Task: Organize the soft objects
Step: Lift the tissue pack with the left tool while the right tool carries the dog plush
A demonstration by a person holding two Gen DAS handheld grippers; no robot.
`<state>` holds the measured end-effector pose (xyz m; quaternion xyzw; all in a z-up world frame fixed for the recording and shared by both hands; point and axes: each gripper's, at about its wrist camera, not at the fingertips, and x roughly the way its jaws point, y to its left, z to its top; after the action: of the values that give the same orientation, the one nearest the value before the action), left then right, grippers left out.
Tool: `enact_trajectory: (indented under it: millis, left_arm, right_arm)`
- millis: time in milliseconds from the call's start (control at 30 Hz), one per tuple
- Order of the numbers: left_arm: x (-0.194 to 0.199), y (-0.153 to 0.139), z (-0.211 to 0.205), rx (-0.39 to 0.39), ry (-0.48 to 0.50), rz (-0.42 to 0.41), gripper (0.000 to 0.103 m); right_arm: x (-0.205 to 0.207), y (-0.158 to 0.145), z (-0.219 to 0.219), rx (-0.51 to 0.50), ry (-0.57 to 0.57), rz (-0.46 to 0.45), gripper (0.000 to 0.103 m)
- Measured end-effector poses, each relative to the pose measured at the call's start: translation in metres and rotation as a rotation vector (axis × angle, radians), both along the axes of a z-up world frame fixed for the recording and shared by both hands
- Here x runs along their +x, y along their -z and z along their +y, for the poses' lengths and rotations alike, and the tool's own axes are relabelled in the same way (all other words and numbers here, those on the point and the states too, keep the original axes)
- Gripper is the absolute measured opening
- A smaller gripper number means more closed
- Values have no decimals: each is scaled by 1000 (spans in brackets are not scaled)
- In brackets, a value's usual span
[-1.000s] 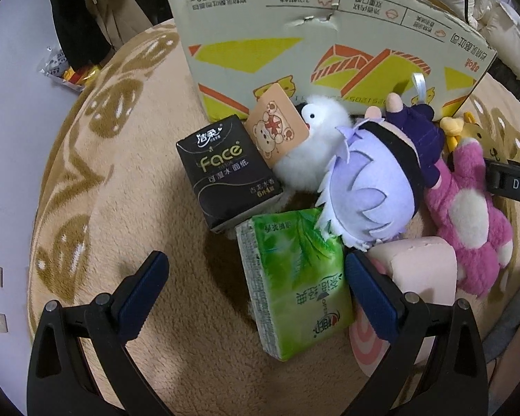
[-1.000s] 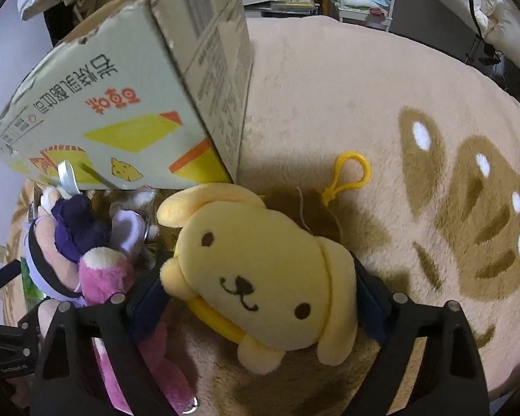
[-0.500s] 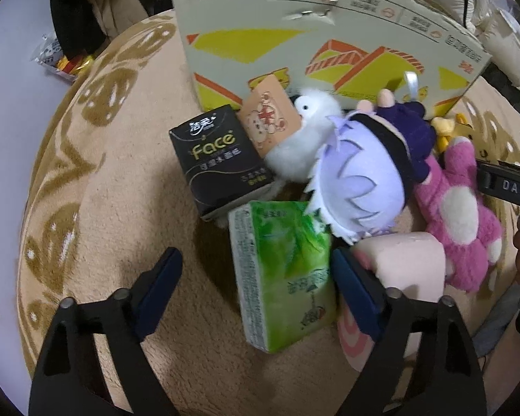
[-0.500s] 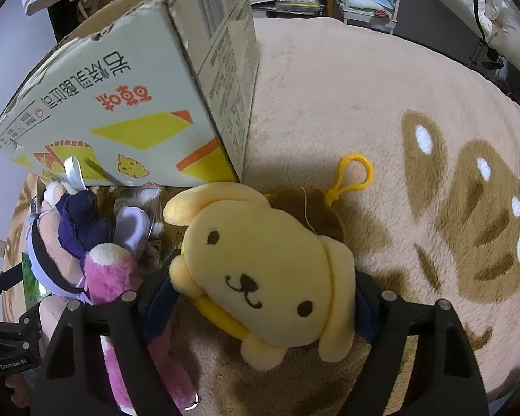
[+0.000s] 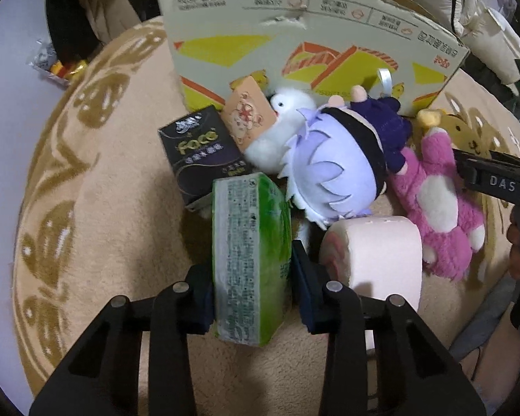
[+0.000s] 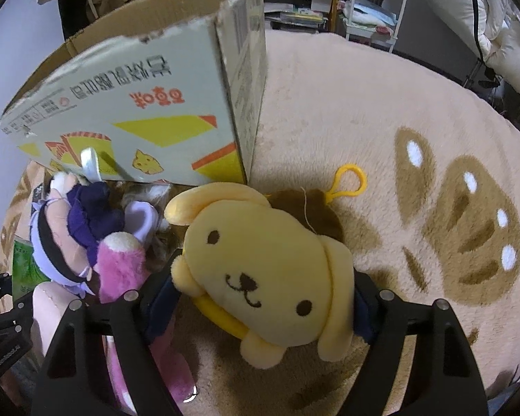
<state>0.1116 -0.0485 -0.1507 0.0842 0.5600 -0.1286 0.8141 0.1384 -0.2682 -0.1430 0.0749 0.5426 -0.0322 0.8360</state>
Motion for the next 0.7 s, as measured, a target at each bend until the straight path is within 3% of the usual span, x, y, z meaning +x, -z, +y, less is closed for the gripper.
enact_trajectory:
  millis: [400,700]
  left_arm:
    - [-8,-18,11,58,-66,-105,36]
    - [-17,-42,25,60,-138,-217,35]
  right_arm:
    - [-23,-25,-2,29,-3,-77,85]
    - [-45,-53,0,-4,-3,-160,85]
